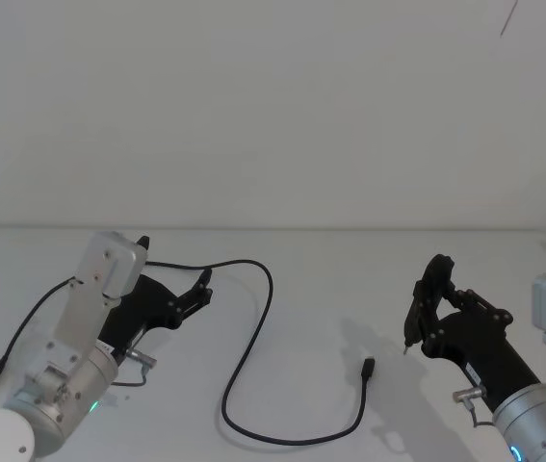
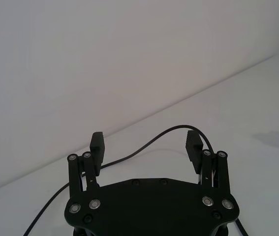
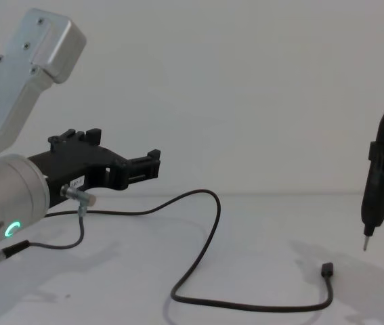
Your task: Pick up the data cable with the one hand.
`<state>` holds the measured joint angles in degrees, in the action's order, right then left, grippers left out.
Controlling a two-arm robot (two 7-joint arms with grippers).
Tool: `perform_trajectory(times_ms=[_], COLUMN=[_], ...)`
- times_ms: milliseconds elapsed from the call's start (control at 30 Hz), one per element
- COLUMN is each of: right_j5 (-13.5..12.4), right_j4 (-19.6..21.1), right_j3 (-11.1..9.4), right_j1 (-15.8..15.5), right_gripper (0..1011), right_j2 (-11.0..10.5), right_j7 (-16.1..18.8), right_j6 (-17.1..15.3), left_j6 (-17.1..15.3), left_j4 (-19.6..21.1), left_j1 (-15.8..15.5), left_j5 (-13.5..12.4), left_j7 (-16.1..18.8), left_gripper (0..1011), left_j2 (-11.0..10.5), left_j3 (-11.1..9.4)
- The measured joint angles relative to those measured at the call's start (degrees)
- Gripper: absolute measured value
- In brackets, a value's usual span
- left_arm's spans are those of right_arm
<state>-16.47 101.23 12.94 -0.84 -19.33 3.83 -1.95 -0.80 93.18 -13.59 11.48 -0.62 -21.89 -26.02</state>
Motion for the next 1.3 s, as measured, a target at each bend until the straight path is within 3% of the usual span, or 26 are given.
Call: perform_trajectory(times_ms=[1300], right_j5=[0.0], right_j4=[0.0], right_j3=[0.0], right_j1=[0.0], right_gripper=[279], right_j2=[0.0], right_j7=[0.0], right_j6=[0.0], left_j6=[0.0], left_j4=[-0.01], left_j1=[-0.01], left_j5=[0.0], left_j7=[-0.03], left_gripper=[1001], left_j2=[0.0], left_j3=[0.0])
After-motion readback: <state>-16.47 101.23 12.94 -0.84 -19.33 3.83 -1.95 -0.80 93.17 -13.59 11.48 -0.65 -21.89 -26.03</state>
